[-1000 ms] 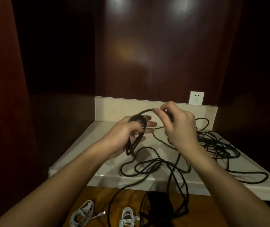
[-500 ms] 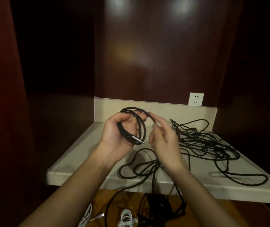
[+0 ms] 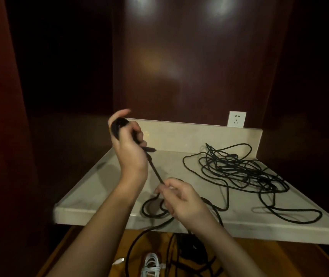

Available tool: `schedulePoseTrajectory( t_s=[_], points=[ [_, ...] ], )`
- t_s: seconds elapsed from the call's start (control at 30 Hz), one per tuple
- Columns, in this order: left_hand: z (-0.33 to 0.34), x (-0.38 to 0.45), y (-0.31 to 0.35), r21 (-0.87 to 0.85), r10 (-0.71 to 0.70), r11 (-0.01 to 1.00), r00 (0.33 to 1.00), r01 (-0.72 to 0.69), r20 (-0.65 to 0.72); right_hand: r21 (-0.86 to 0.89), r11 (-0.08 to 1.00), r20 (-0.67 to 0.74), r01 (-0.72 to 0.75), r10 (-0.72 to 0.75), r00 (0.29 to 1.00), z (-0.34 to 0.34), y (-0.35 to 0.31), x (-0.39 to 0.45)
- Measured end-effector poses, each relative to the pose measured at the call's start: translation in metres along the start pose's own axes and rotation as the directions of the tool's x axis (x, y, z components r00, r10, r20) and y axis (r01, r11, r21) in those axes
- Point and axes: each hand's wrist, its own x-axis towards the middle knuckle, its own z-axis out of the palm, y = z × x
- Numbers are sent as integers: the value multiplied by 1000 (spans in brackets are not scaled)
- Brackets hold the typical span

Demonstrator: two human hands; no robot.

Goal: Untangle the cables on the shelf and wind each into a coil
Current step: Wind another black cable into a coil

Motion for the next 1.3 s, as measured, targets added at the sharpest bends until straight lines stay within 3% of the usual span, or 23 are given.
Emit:
schedulePoseTrajectory(
  t_s=[0.03, 0.07, 0.1, 0.17, 0.2, 0.23, 0.27, 0.33, 0.37, 0.43, 0.47, 0.53, 0.6, 0.63, 0.7, 0.8, 0.87, 0.93, 1.0, 1.07, 1.17, 1.3],
  points=[
    [-5, -3, -6, 209, 158, 963, 984, -173, 87, -123, 991, 10, 58, -57, 998, -3, -3, -1],
    [-10, -6, -12, 387, 257, 863, 942, -324, 214, -286, 950, 16, 127, -127, 992, -7, -6, -1],
    [-13, -9, -16, 520, 278, 737, 895, -432, 350, -467, 866, 30, 177, -185, 982, -11, -9, -1],
    [-19, -11, -19, 674, 178, 452, 800, -583, 573, -742, 634, 54, 218, -267, 962, -21, -16, 0],
    [-20, -12, -18, 703, 89, 318, 758, -636, 646, -798, 553, 55, 240, -329, 943, -27, -20, 0],
    [-22, -12, -17, 705, -4, 227, 724, -671, 690, -812, 506, 70, 292, -412, 908, -34, -25, -1],
    [-24, -13, -16, 700, -93, 198, 698, -686, 710, -804, 474, 107, 359, -478, 872, -40, -29, -1],
    [-28, -14, -13, 702, -289, 278, 640, -655, 712, -749, 446, 193, 491, -562, 804, -51, -33, 1],
    [-29, -15, -11, 715, -407, 388, 587, -582, 700, -711, 453, 220, 537, -582, 783, -57, -34, 4],
    [-29, -21, -4, 724, -585, 616, 435, -311, 685, -673, 475, 213, 566, -609, 764, -68, -42, 9],
    [-27, -24, 1, 709, -616, 669, 368, -223, 697, -668, 492, 187, 558, -615, 766, -73, -45, 12],
    [-22, -27, 13, 680, -632, 708, 257, -192, 731, -628, 585, 126, 514, -575, 809, -78, -53, 15],
    [-18, -27, 22, 684, -656, 709, 196, -171, 729, -507, 743, 94, 437, -456, 885, -80, -61, 16],
    [-18, -26, 25, 695, -669, 706, 193, -135, 717, -422, 816, 98, 395, -392, 915, -81, -65, 17],
    [-20, -25, 25, 690, -675, 723, 248, 39, 694, -279, 897, 112, 344, -325, 939, -85, -72, 20],
    [-25, -21, 27, 548, -652, 756, 343, 358, 676, -202, 934, 77, 295, -285, 955, -85, -76, 22],
    [-26, -18, 30, 457, -648, 746, 369, 484, 667, -17, 975, -16, 220, -220, 975, -83, -70, 19],
    [-28, -16, 31, 381, -645, 736, 409, 560, 646, 286, 952, -55, 112, -100, 993, -81, -66, 13],
    [-30, -16, 31, 316, -647, 719, 430, 618, 630, 433, 901, -18, 36, -32, 999, -76, -63, 7],
    [-31, -20, 29, 254, -648, 697, 438, 671, 622, 347, 937, -62, 43, -23, 998, -65, -60, 2],
    [-22, -34, 29, 162, -660, 646, 440, 746, 609, 133, 983, -317, 123, -76, 946, -48, -49, 7],
    [-3, -42, 23, 46, -667, 638, 522, 769, 532, -154, 982, -444, 111, -169, 880, -30, -33, 16]
  ],
)
